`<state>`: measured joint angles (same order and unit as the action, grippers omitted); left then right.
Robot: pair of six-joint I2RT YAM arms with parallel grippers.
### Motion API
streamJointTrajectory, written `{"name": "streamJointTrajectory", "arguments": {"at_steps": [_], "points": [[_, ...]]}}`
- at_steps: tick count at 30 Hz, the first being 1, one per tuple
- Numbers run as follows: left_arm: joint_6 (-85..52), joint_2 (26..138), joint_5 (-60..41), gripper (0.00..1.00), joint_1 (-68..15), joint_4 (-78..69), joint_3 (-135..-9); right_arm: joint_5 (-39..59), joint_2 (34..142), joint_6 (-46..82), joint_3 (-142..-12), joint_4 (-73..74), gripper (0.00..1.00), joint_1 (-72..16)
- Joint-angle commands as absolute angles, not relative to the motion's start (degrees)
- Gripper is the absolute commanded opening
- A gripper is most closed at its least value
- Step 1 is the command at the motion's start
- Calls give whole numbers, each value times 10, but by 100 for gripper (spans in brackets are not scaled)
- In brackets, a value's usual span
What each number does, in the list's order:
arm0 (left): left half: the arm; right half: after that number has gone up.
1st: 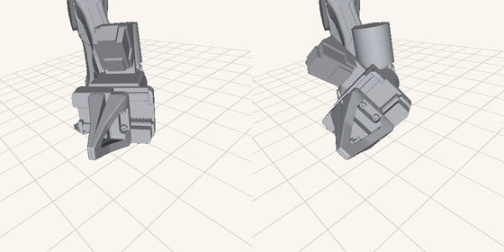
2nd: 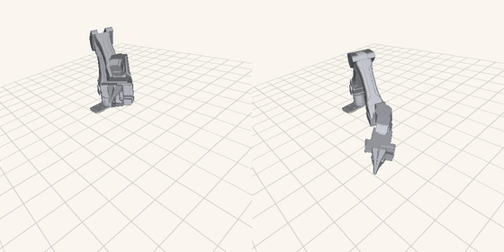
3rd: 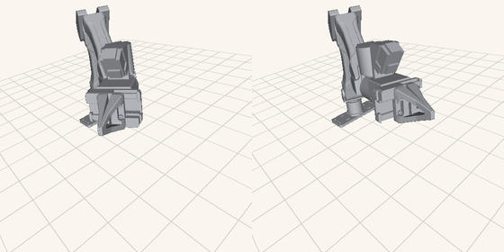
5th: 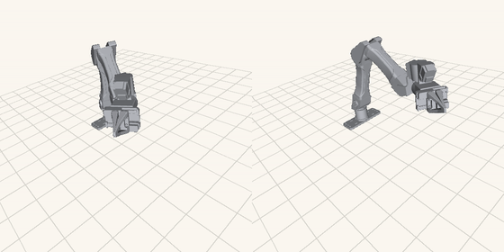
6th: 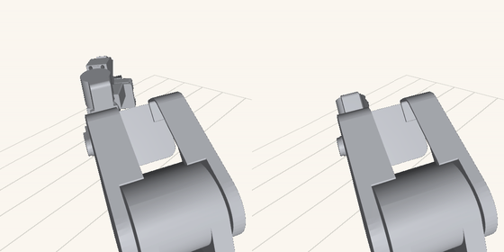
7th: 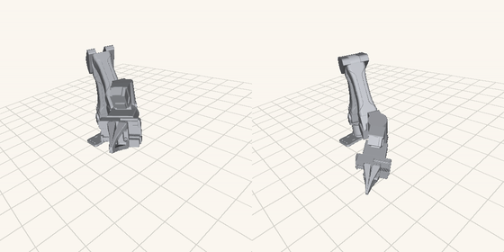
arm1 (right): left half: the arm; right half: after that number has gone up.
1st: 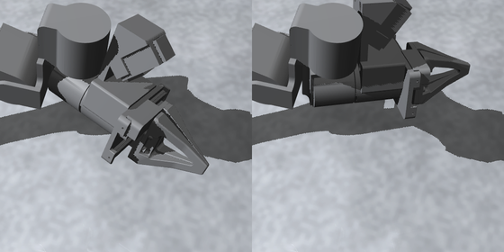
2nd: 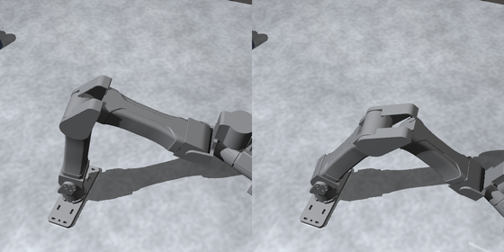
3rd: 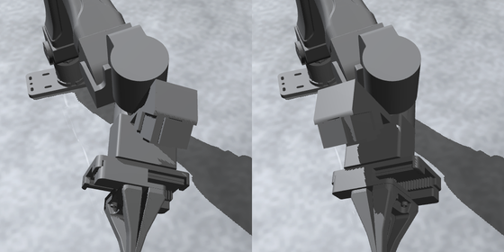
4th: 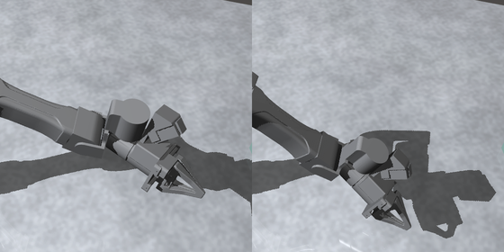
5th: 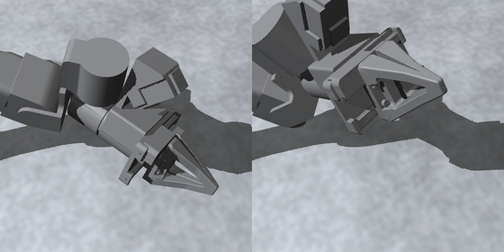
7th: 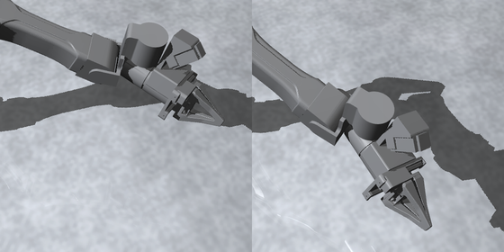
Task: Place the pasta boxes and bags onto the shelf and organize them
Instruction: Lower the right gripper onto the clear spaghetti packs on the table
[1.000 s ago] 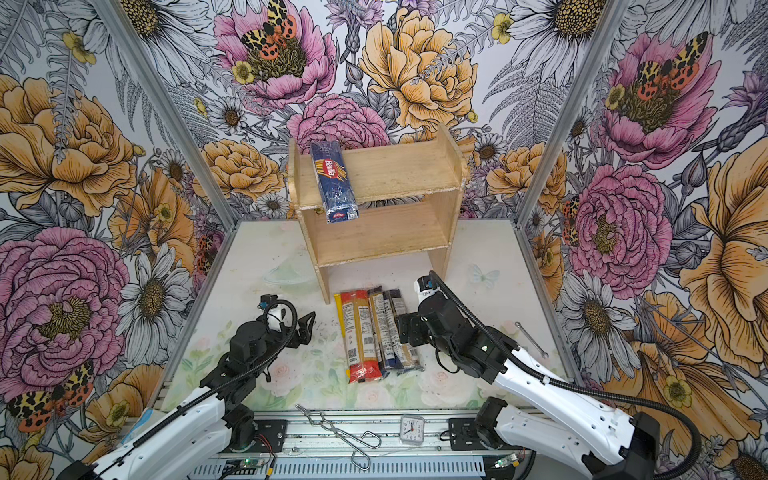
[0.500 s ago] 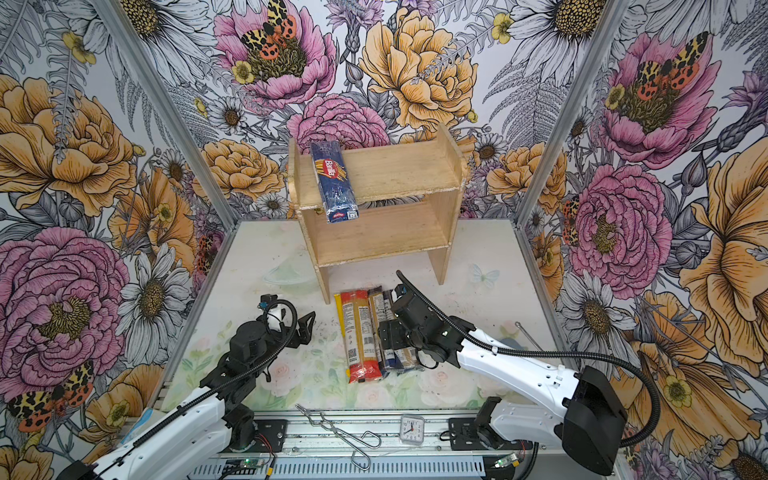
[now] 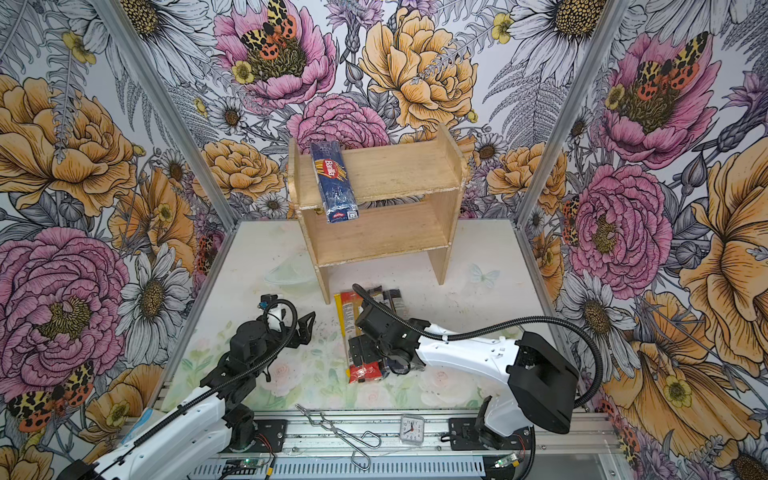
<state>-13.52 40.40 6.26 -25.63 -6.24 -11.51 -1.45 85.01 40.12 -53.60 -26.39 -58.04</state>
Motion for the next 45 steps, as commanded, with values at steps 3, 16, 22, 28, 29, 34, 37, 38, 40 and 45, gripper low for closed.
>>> {"name": "streamJointTrajectory", "arguments": {"at_steps": [3, 16, 22, 28, 29, 34, 37, 38, 40, 45], "points": [[-133, 405, 45, 99, -250, -76, -111, -25, 895, 411, -573, -250, 98, -588], [-134, 407, 42, 99, -245, -81, -110, -36, 964, 419, -599, -251, 98, -594], [-136, 406, 43, 99, -245, -82, -110, -45, 971, 417, -594, -251, 95, -594], [-136, 406, 41, 99, -244, -81, -109, -47, 979, 417, -593, -251, 84, -595], [-136, 406, 42, 99, -244, -80, -109, -47, 980, 415, -593, -251, 82, -595], [-137, 401, 43, 99, -244, -78, -109, -50, 983, 416, -590, -252, 70, -595], [-137, 397, 43, 99, -244, -76, -108, -53, 979, 418, -588, -252, 61, -594], [-137, 396, 44, 99, -244, -76, -107, -54, 976, 418, -586, -251, 59, -594], [-137, 394, 44, 99, -244, -75, -107, -57, 970, 419, -584, -251, 55, -594], [-137, 393, 44, 99, -244, -75, -107, -60, 948, 417, -580, -251, 45, -595]]}}
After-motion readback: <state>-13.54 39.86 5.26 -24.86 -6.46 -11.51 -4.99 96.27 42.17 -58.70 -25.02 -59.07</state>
